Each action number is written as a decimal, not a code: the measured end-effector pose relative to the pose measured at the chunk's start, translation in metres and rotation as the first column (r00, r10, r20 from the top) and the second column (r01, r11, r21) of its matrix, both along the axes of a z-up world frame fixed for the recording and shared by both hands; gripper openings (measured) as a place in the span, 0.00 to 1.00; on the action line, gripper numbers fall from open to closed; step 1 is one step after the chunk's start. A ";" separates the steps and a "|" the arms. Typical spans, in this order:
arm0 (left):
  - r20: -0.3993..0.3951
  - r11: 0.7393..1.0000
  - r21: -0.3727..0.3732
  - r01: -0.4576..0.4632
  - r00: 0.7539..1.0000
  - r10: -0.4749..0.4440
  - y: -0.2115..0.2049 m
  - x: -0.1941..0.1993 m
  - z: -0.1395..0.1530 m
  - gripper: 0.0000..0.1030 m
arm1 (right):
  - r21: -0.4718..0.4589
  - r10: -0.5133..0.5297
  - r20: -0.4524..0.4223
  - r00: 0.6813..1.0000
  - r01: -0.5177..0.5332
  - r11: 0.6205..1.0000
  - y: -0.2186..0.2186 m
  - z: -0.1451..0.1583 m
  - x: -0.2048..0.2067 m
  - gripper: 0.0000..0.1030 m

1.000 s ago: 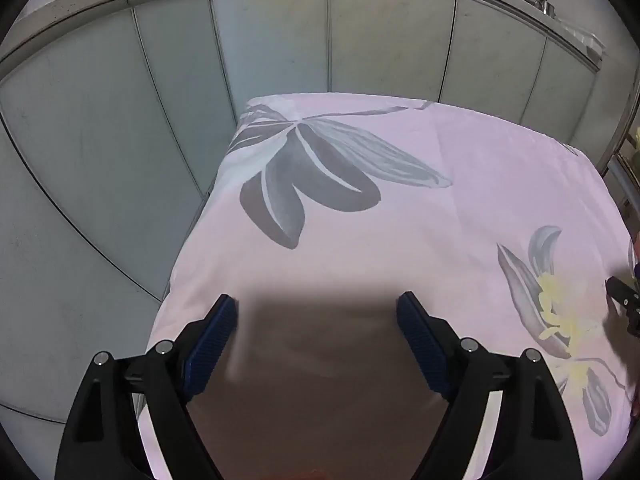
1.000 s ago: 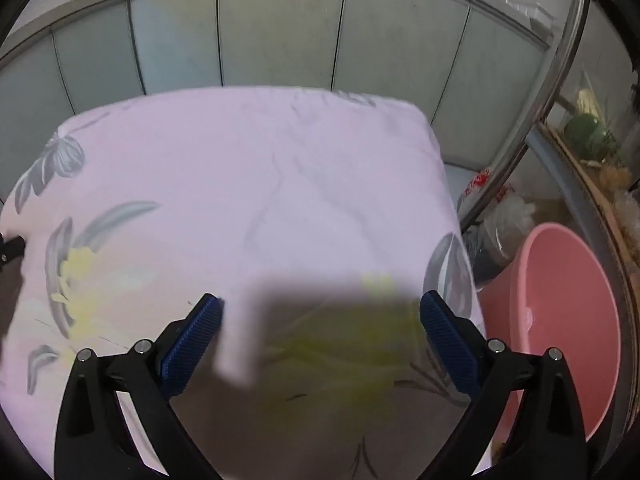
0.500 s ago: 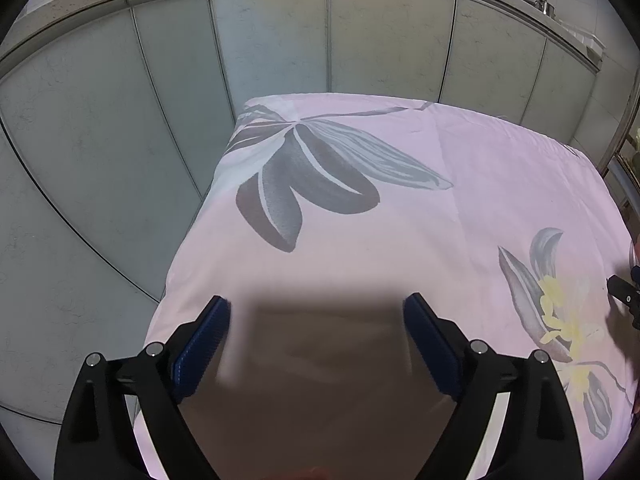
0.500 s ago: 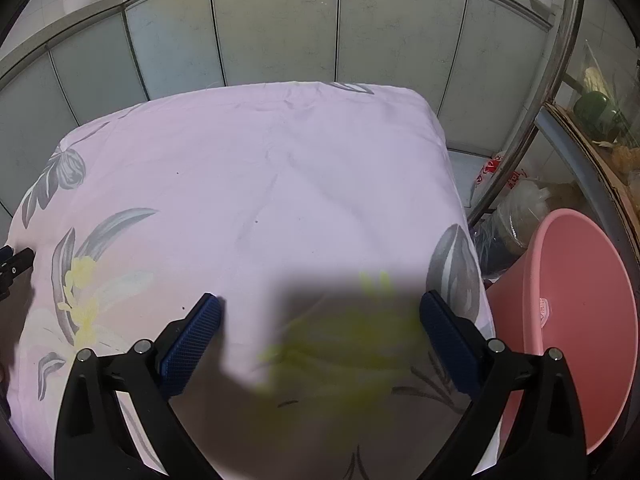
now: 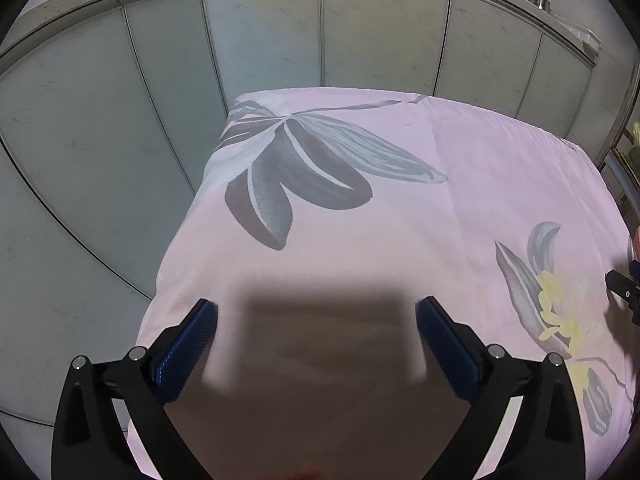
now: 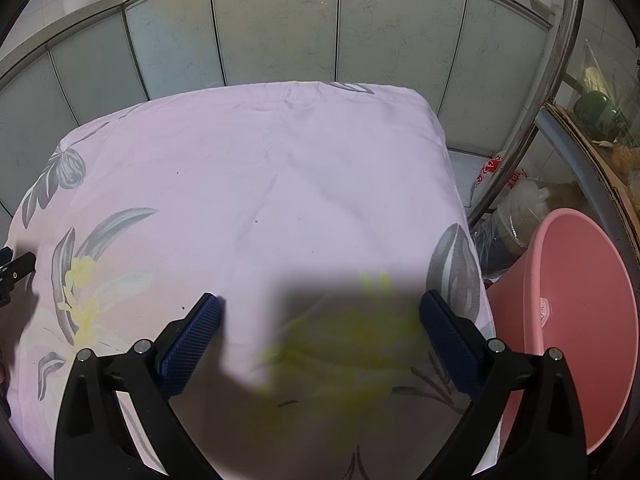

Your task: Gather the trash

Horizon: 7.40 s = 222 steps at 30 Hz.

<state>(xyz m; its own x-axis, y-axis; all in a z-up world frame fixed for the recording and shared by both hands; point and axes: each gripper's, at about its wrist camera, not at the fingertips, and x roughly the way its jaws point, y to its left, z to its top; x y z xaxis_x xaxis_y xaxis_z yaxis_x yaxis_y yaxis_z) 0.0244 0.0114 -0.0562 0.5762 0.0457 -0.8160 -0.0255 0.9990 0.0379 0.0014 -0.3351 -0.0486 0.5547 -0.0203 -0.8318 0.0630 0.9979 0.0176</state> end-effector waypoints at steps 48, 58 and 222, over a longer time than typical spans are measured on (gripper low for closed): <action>-0.003 1.000 -0.009 0.014 1.000 -0.014 0.004 0.004 -0.002 0.96 | 0.000 -0.002 0.000 1.000 0.002 1.000 0.001 -0.001 0.001 0.97; -0.003 1.000 -0.009 0.013 1.000 -0.013 0.003 0.005 -0.002 0.96 | 0.000 -0.002 -0.001 1.000 0.002 1.000 0.000 -0.001 0.002 0.97; 0.236 0.893 -0.103 0.438 0.883 -0.406 -0.122 -0.061 0.115 0.11 | 0.194 0.117 0.192 0.974 -0.154 0.969 0.006 0.088 -0.096 0.09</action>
<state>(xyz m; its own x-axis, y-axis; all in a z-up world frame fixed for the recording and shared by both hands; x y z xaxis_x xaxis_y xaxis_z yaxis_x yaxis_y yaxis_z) -0.0369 -0.1105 0.0588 0.6663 -0.3519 -0.6575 0.4089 0.9097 -0.0725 -0.0947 -0.3287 0.0393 0.6792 0.2266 -0.6980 -0.0955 0.9703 0.2222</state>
